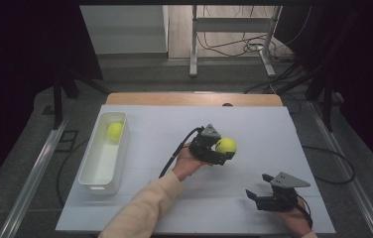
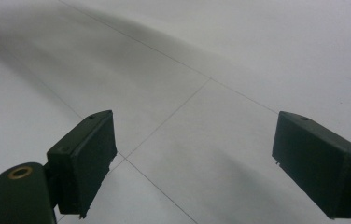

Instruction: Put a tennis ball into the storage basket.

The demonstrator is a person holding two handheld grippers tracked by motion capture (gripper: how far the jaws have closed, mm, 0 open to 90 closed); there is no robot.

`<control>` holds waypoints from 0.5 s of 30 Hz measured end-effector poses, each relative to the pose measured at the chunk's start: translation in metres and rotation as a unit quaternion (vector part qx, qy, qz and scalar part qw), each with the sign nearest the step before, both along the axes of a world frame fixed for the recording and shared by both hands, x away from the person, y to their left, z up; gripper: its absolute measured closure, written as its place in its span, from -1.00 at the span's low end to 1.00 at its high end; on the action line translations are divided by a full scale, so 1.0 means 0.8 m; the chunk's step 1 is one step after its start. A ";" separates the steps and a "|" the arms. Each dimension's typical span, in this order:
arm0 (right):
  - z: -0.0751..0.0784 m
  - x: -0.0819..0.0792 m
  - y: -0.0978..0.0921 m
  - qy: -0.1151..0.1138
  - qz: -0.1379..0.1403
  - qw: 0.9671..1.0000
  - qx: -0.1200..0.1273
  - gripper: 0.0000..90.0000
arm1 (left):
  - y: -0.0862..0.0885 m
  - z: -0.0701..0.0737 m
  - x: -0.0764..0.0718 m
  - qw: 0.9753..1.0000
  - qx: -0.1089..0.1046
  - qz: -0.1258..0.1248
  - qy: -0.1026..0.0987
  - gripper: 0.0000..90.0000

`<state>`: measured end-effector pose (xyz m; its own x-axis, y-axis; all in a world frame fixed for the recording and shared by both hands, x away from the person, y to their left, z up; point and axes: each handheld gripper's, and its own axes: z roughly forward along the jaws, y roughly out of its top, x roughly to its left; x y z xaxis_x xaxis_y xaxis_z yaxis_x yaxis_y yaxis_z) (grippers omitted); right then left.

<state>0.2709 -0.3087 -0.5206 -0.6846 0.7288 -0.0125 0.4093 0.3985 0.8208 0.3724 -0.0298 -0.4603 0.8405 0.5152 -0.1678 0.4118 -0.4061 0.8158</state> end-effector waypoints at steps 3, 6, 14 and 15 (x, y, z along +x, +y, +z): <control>0.000 0.000 0.000 0.000 0.001 1.000 0.000 -0.69 | 0.002 0.001 -0.001 1.000 -0.002 0.000 -0.001 -0.41; 0.000 0.000 0.000 0.000 0.001 1.000 -0.001 -0.69 | 0.003 0.001 -0.001 1.000 0.000 0.000 -0.002 -0.41; 0.000 0.000 0.000 0.000 0.001 1.000 -0.001 -0.69 | 0.004 0.001 -0.002 1.000 -0.003 0.001 0.000 -0.41; 0.000 0.000 0.000 0.000 0.001 1.000 -0.001 -0.69 | 0.004 0.001 -0.003 1.000 -0.004 0.002 -0.001 -0.41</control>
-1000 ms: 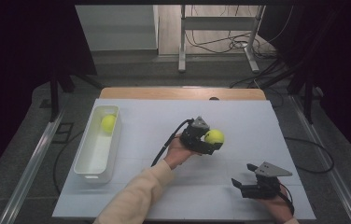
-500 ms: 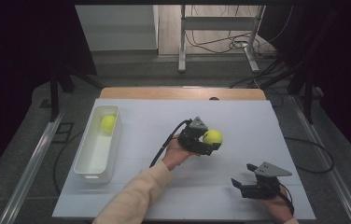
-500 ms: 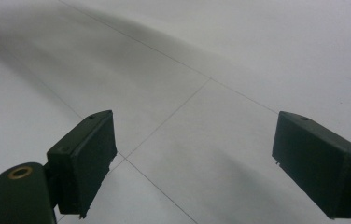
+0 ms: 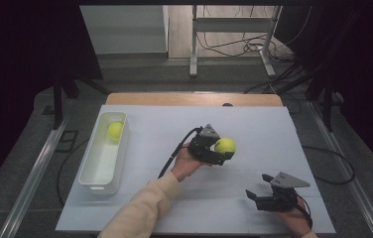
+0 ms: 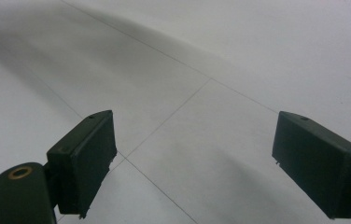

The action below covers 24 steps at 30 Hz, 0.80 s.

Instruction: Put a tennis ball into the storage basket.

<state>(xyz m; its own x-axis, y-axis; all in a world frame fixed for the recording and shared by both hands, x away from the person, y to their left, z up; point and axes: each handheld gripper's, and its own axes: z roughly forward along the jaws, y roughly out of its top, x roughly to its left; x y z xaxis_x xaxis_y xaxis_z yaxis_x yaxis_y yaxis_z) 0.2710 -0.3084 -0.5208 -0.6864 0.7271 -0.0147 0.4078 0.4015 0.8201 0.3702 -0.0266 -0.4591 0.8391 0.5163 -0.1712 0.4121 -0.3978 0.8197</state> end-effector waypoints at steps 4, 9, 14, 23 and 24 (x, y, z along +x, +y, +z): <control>0.000 0.000 0.000 -0.001 0.000 1.000 0.001 -0.69 | 0.003 0.003 -0.001 1.000 -0.001 0.000 -0.001 -0.41; 0.000 0.000 0.000 -0.001 0.001 1.000 0.001 -0.69 | 0.006 0.002 -0.003 1.000 -0.001 0.002 -0.001 -0.41; -0.001 0.000 0.000 0.000 0.001 1.000 0.000 -0.69 | 0.008 0.001 -0.004 1.000 -0.002 0.003 0.001 -0.41; -0.001 0.000 0.001 0.001 0.000 1.000 -0.002 -0.69 | 0.011 0.002 -0.005 1.000 -0.005 0.005 0.001 -0.41; -0.001 0.000 0.001 0.001 0.000 1.000 -0.002 -0.69 | 0.011 0.002 -0.005 1.000 -0.005 0.005 0.001 -0.41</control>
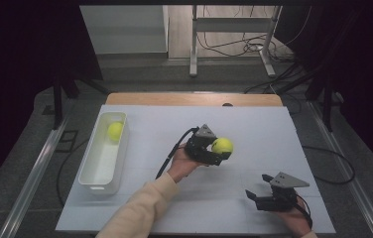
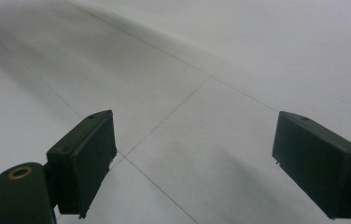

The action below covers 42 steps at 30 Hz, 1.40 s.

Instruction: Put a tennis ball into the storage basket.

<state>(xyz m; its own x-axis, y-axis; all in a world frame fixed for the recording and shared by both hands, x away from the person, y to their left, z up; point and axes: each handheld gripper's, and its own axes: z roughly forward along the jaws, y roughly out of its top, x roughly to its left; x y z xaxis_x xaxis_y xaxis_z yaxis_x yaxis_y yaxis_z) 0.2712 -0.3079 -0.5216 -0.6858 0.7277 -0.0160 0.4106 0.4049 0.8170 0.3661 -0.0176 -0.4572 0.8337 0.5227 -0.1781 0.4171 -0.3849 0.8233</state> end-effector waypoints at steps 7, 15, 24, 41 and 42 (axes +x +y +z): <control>0.000 0.000 0.000 0.001 -0.001 1.000 -0.003 -0.69 | 0.001 0.000 0.000 1.000 0.000 0.000 0.000 -0.41; 0.000 0.000 0.000 0.000 -0.001 1.000 -0.001 -0.69 | 0.006 0.004 -0.004 1.000 -0.003 0.001 -0.003 -0.41; -0.001 0.000 0.000 0.000 -0.001 1.000 -0.003 -0.69 | 0.014 0.005 -0.008 1.000 -0.004 0.001 -0.005 -0.41; -0.001 0.000 0.001 -0.001 -0.004 1.000 -0.008 -0.70 | 0.026 0.007 -0.013 1.000 -0.007 0.008 -0.006 -0.41; -0.001 0.000 0.001 -0.001 -0.004 1.000 -0.009 -0.70 | 0.026 0.006 -0.013 1.000 -0.007 0.008 -0.006 -0.41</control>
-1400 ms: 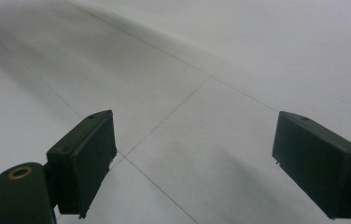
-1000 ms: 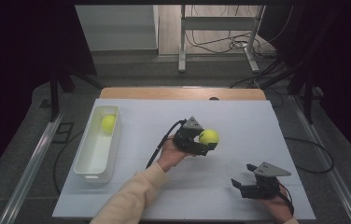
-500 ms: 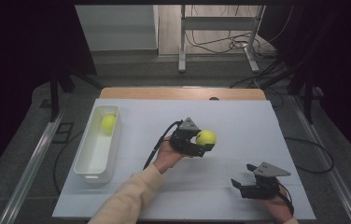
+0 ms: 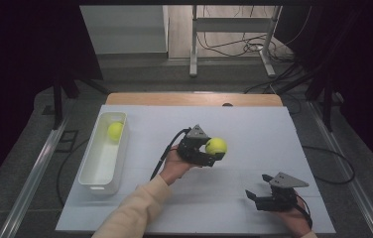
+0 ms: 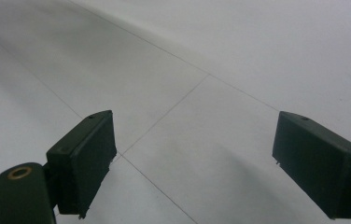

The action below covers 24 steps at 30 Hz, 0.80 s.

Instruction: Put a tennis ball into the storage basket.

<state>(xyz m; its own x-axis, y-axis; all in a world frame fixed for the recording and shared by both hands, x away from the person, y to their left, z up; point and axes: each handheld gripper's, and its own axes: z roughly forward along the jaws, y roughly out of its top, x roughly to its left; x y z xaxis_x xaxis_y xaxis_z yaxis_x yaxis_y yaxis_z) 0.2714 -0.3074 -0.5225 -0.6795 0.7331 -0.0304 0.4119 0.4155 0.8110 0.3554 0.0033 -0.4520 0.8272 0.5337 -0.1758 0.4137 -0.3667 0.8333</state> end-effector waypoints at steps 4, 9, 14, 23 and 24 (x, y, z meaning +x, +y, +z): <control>0.000 0.000 0.000 0.000 -0.001 1.000 0.000 -0.70 | 0.001 0.000 -0.001 1.000 0.000 0.001 -0.002 -0.41; 0.000 0.000 0.000 0.000 -0.001 1.000 0.000 -0.69 | 0.003 0.001 -0.002 1.000 -0.001 0.001 -0.002 -0.41; 0.000 0.000 0.000 0.000 -0.002 1.000 -0.001 -0.70 | 0.005 0.001 -0.003 1.000 -0.002 0.001 -0.002 -0.41; -0.001 0.000 0.000 -0.001 -0.003 1.000 -0.003 -0.69 | 0.010 -0.002 -0.004 1.000 -0.003 0.004 0.001 -0.41; -0.001 0.000 0.000 -0.001 -0.004 1.000 -0.003 -0.69 | 0.011 -0.002 -0.005 1.000 -0.003 0.005 0.000 -0.41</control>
